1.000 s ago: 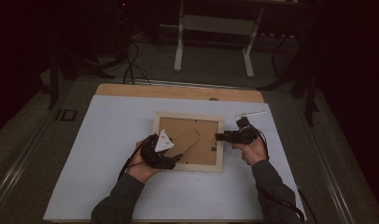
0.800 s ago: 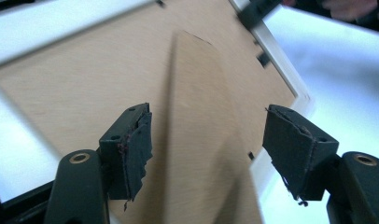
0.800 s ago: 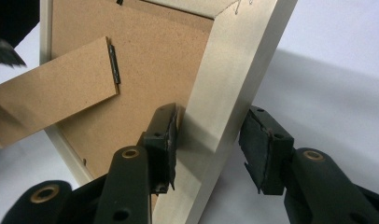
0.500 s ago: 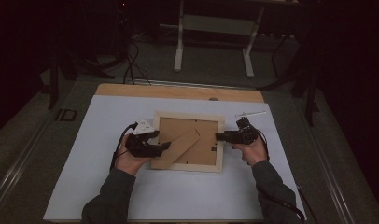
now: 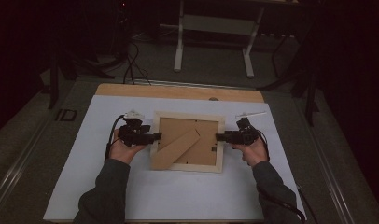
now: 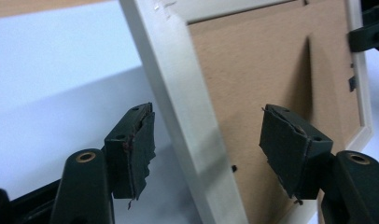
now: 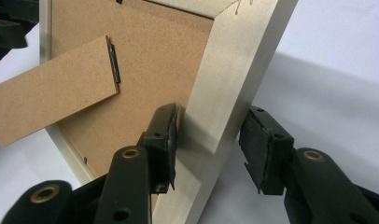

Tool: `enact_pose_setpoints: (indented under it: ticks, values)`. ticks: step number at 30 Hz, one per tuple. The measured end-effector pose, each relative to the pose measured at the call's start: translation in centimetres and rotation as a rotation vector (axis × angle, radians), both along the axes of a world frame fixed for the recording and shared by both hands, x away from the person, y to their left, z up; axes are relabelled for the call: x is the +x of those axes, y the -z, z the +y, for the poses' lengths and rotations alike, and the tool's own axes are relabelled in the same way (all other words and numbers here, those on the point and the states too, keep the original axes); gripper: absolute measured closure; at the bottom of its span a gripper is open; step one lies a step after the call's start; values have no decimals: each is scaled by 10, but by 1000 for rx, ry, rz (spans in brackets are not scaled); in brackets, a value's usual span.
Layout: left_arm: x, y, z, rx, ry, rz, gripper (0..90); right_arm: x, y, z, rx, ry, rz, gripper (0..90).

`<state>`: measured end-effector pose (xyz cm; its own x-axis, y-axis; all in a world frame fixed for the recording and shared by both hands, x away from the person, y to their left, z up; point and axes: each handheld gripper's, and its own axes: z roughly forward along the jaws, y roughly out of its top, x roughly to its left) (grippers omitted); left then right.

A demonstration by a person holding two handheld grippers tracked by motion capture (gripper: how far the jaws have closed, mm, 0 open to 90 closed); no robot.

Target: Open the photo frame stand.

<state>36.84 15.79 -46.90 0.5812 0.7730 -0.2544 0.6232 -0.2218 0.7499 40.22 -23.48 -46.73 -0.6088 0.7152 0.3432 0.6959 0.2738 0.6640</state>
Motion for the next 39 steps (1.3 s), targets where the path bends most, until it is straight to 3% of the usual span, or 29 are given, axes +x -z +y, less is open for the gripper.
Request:
enact_pose_setpoints:
  ticks: [3, 10, 15, 18, 33, 39]
  values:
    - [4, 2, 0, -16, 6, 16, 379, -1, -1, 0, -2, -2, -6, 567]
    - [10, 2, -4, -2, 32, 44, 426, -4, -2, 0, -3, -5, -18, 568]
    - [15, 1, -3, -40, 27, 82, 447, -5, -3, 0, 0, -7, -25, 569]
    - [16, 2, -2, -41, 32, 95, 464, -6, -3, -1, 0, -9, -28, 569]
    - [11, -3, 2, -4, 38, 62, 581, -9, -6, -1, -1, -14, -40, 572]
    - [9, -7, 0, 17, 43, 50, 581, -11, -8, -1, -2, -17, -45, 575]
